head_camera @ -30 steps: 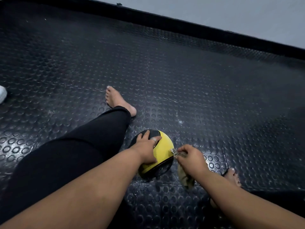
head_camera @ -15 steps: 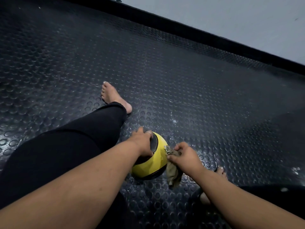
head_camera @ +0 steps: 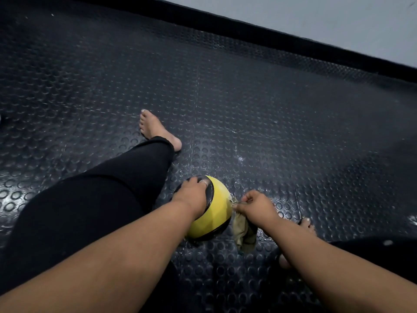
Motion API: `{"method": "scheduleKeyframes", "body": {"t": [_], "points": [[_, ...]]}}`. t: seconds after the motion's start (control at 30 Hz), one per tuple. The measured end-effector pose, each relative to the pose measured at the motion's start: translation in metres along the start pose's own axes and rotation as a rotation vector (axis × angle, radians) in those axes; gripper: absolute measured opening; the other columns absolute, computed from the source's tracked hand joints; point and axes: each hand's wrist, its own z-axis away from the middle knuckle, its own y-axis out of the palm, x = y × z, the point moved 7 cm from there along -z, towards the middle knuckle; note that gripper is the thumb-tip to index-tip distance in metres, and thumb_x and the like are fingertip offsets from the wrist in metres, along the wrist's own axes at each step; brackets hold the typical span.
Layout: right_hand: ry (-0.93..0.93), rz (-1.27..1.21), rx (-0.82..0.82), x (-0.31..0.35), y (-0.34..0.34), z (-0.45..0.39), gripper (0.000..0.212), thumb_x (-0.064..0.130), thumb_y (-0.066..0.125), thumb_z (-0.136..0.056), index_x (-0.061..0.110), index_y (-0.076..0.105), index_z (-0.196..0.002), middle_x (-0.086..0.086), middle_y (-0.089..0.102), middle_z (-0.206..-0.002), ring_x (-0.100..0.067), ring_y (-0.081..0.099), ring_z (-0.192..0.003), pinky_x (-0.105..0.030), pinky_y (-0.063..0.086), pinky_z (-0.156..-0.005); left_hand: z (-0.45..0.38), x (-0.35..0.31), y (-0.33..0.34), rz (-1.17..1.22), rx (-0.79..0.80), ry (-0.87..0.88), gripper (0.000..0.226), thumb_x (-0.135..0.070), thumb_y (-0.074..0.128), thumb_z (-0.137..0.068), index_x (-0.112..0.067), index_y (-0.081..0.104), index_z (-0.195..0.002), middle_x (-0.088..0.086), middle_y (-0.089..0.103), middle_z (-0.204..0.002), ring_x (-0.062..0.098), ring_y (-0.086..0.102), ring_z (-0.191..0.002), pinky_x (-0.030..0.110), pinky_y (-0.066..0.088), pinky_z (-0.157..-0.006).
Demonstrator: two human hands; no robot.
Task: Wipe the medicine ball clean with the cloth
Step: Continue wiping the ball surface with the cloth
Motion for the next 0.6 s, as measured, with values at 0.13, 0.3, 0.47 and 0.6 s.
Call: {"method": "scheduleKeyframes", "body": {"t": [0.13, 0.3, 0.47, 0.6], "points": [[0.032, -0.112, -0.016, -0.005, 0.001, -0.003, 0.022, 0.018, 0.074, -0.079, 0.017, 0.052, -0.076, 0.006, 0.056, -0.070, -0.009, 0.052, -0.066, -0.020, 0.037, -0.053, 0.021, -0.003, 0.022, 0.086, 0.120, -0.111, 0.086, -0.031, 0.065, -0.092, -0.032, 0.007, -0.156, 0.003, -0.010, -0.164, 0.035, 0.008, -0.149, 0.049, 0.022, -0.119], [0.025, -0.204, -0.044, 0.003, 0.010, -0.009, 0.016, 0.016, 0.070, -0.082, 0.012, 0.055, -0.084, 0.000, 0.059, -0.075, -0.014, 0.055, -0.068, -0.019, 0.040, -0.054, 0.023, -0.003, 0.010, 0.054, -0.002, -0.062, 0.082, -0.042, 0.070, -0.086, -0.021, 0.024, -0.151, 0.007, 0.001, -0.163, 0.033, 0.004, -0.149, 0.050, 0.023, -0.118], [-0.024, -0.117, -0.070, 0.005, 0.014, -0.010, 0.014, 0.022, 0.066, -0.084, 0.016, 0.054, -0.089, 0.000, 0.062, -0.082, -0.017, 0.057, -0.077, -0.023, 0.039, -0.059, 0.003, -0.006, 0.004, 0.087, -0.061, 0.085, 0.093, -0.044, 0.084, -0.071, -0.006, 0.035, -0.141, 0.009, 0.019, -0.158, 0.025, 0.012, -0.148, 0.037, 0.020, -0.119], [-0.124, -0.151, -0.010, 0.011, 0.022, -0.004, 0.013, 0.026, 0.065, -0.085, 0.021, 0.056, -0.092, 0.001, 0.064, -0.088, -0.016, 0.060, -0.080, -0.023, 0.045, -0.063, -0.004, -0.010, 0.006, 0.081, -0.024, 0.084, 0.105, -0.042, 0.086, -0.067, -0.016, 0.025, -0.149, 0.003, 0.019, -0.159, 0.022, 0.014, -0.146, 0.049, 0.029, -0.115]]}}
